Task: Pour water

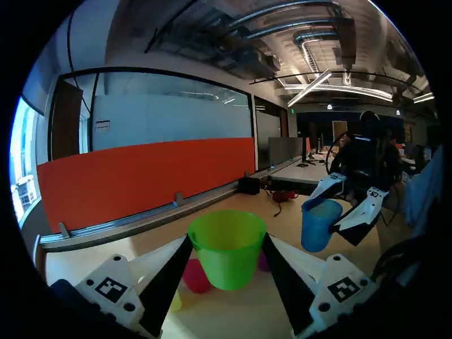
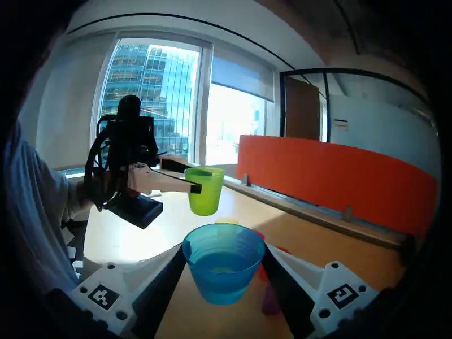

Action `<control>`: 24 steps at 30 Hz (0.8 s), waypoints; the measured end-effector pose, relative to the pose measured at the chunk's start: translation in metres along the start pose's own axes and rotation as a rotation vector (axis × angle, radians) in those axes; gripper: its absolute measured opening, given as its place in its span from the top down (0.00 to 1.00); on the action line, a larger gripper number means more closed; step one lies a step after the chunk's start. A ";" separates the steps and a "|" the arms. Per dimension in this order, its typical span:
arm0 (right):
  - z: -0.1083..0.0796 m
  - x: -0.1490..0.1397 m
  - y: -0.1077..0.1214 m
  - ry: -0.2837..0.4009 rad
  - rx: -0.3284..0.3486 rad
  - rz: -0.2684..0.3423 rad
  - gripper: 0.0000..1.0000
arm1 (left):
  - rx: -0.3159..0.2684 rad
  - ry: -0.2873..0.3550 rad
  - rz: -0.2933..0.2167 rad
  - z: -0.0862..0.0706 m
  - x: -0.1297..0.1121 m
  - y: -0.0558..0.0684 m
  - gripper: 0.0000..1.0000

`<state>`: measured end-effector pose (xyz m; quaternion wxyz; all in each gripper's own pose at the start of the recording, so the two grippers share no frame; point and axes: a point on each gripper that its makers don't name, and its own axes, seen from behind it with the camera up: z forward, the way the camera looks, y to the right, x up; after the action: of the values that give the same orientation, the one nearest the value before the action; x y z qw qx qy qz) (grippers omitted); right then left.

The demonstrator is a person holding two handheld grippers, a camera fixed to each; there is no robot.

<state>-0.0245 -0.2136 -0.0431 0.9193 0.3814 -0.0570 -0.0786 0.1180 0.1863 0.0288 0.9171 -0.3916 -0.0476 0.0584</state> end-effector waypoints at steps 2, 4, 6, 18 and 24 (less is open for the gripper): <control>0.001 0.002 0.001 0.005 -0.003 -0.002 0.08 | -0.001 0.008 0.004 -0.001 0.002 0.002 0.13; 0.003 0.004 0.003 0.010 -0.005 -0.002 0.08 | -0.004 0.018 0.004 -0.003 0.005 0.004 0.13; 0.004 0.006 0.004 0.014 -0.006 -0.003 0.08 | -0.009 0.029 0.003 -0.005 0.008 0.007 0.13; 0.013 0.025 0.008 0.037 -0.003 -0.022 0.08 | -0.020 0.082 -0.017 -0.018 0.016 0.020 0.13; 0.018 0.030 0.009 0.042 -0.001 -0.033 0.08 | -0.018 0.098 -0.035 -0.023 0.015 0.023 0.12</control>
<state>0.0031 -0.2252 -0.0226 0.9190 0.3835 -0.0311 -0.0858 0.1341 0.1876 -0.0028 0.9155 -0.4015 -0.0103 0.0226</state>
